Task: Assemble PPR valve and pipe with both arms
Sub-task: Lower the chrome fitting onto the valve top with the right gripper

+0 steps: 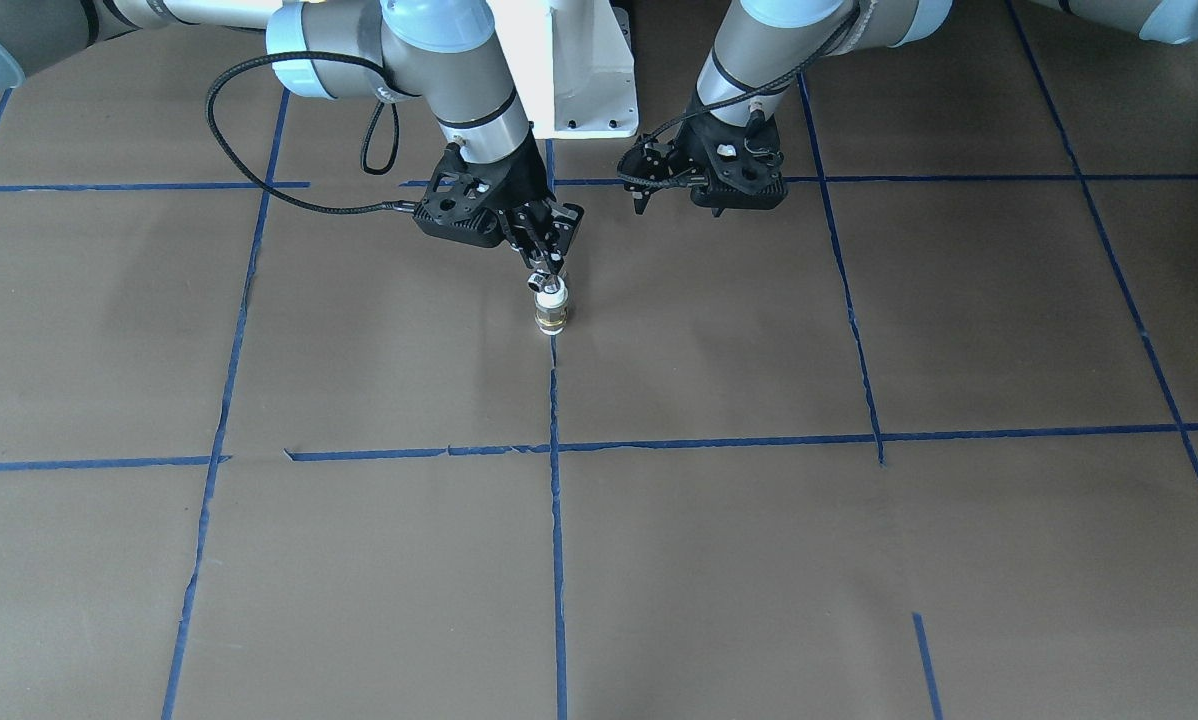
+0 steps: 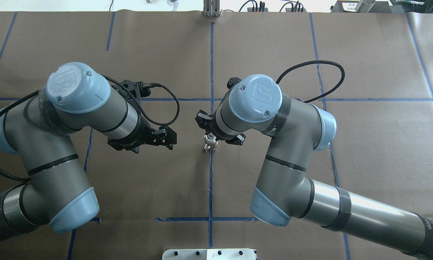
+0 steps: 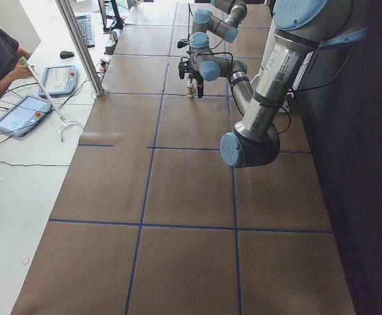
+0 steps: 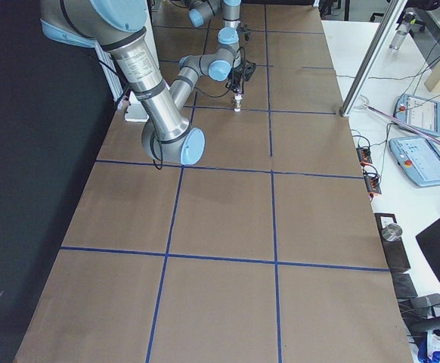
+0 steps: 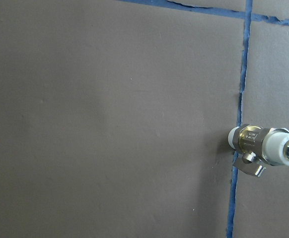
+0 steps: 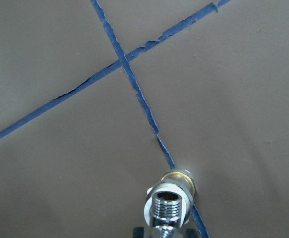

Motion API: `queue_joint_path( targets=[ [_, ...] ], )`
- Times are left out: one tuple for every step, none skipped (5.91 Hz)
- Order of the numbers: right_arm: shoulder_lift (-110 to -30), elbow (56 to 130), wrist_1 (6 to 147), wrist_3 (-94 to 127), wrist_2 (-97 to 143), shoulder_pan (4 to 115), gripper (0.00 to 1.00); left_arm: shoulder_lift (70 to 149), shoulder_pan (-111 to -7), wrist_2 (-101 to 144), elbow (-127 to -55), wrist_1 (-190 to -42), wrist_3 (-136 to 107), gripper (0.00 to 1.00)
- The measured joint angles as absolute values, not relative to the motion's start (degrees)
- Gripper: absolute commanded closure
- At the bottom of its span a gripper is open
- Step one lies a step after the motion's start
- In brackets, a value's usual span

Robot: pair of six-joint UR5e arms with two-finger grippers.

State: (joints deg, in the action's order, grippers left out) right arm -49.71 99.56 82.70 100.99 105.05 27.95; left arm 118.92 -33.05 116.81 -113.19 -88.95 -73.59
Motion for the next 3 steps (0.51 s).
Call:
queue_joint_path(
  targets=[
    [-49.7,99.5,82.7,101.0,105.1,27.9,0.18,118.9,-33.1,116.8,-113.2,-88.9,-73.6,0.00],
    [-49.6,99.3,82.7,101.0,105.1,27.9,0.18,118.9,-33.1,116.8,-113.4,-88.9,-73.6,0.00],
    [-49.4,99.2,82.7,101.0,105.1,27.9,0.07,118.9,-33.1,116.8,-113.6,-88.9,-73.7,0.00]
  ],
)
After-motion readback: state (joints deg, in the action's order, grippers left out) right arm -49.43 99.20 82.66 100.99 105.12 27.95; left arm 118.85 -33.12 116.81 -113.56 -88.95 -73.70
